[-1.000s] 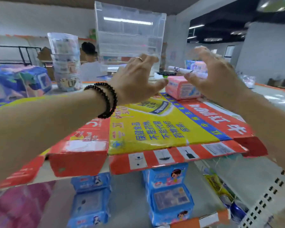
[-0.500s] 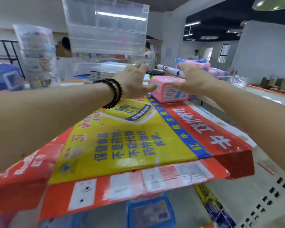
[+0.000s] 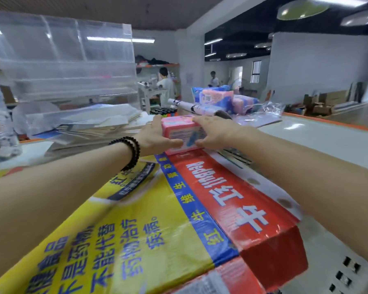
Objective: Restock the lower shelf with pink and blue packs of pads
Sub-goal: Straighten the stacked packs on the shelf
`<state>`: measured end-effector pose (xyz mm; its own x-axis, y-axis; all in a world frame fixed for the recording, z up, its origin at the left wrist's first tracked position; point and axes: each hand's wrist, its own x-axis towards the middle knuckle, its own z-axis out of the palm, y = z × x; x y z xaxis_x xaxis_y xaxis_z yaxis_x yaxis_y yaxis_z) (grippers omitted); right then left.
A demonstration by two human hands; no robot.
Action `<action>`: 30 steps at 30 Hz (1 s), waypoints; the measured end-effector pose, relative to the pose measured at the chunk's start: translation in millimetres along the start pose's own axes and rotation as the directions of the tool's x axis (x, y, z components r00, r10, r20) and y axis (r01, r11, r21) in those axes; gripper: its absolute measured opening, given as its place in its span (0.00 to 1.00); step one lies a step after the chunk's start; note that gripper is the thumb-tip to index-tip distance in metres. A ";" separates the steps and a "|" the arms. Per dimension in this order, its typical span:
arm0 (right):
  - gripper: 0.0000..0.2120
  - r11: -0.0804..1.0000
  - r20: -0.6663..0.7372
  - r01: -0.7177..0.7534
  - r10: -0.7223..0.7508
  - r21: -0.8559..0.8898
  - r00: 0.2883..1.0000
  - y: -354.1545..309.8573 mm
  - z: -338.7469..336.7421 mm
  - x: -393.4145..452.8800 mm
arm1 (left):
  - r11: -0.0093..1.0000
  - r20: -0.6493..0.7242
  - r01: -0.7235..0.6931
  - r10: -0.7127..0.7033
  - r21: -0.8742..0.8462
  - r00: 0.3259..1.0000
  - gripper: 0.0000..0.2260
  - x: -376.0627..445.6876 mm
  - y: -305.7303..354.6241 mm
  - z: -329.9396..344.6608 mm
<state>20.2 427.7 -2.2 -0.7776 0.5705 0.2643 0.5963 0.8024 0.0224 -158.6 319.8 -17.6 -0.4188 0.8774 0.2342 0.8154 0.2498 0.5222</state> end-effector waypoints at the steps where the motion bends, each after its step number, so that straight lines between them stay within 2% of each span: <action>1: 0.32 1.000 0.004 -0.002 0.002 0.015 1.000 0.4 0.8 0.5 | 0.998 0.001 0.011 -0.011 -0.061 1.000 0.43 4.8 0.0 2.4; 4: 0.30 0.999 0.003 0.003 -0.003 0.052 1.000 -1.0 3.0 0.1 | 0.976 0.034 0.030 -0.024 -0.214 0.999 0.46 16.8 -4.7 6.1; 7: 0.29 0.996 -0.018 0.014 -0.012 0.087 1.000 -3.3 5.6 -3.5 | 0.957 0.031 0.027 -0.018 -0.289 0.999 0.56 20.7 -11.1 5.2; 10: 0.33 0.990 -0.013 0.009 -0.007 0.144 1.000 -1.7 7.1 -6.2 | 0.968 0.007 -0.009 0.011 -0.251 1.000 0.52 9.5 -9.8 0.1; 13: 0.36 0.969 -0.029 -0.006 0.014 0.246 0.999 -3.3 5.1 -12.9 | 0.984 -0.086 -0.104 0.092 -0.144 0.992 0.48 -5.4 -9.7 -6.1; 16: 0.36 0.874 -0.053 -0.061 0.098 0.481 0.994 -8.7 1.9 -21.8 | 0.970 -0.117 -0.202 0.187 -0.136 0.975 0.45 -22.3 -18.9 -15.3; 20: 0.37 0.656 -0.048 -0.079 0.173 0.750 0.984 -23.9 -4.0 -29.3 | 0.937 -0.122 -0.313 0.296 -0.155 0.947 0.44 -58.4 -23.4 -30.0; 25: 0.37 0.504 -0.079 -0.027 0.188 0.863 0.979 -50.7 -13.0 -42.3 | 0.900 -0.245 -0.435 0.415 -0.032 0.876 0.44 -100.1 -29.1 -49.1; 27: 0.37 0.493 -0.127 0.024 0.176 0.870 0.976 -64.1 -19.1 -51.9 | 0.887 -0.301 -0.461 0.434 -0.024 0.849 0.45 -110.0 -33.9 -54.0; 30: 0.42 0.518 -0.214 0.096 0.173 0.850 0.961 -85.9 -28.7 -68.6 | 0.895 -0.298 -0.427 0.376 -0.129 0.877 0.49 -121.6 -38.8 -64.5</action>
<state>28.0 314.6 5.4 -0.6017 0.6499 0.4642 0.0647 0.6190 -0.7827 -165.1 177.0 -13.4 -0.1801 0.7417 0.6461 0.8569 -0.2043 0.4733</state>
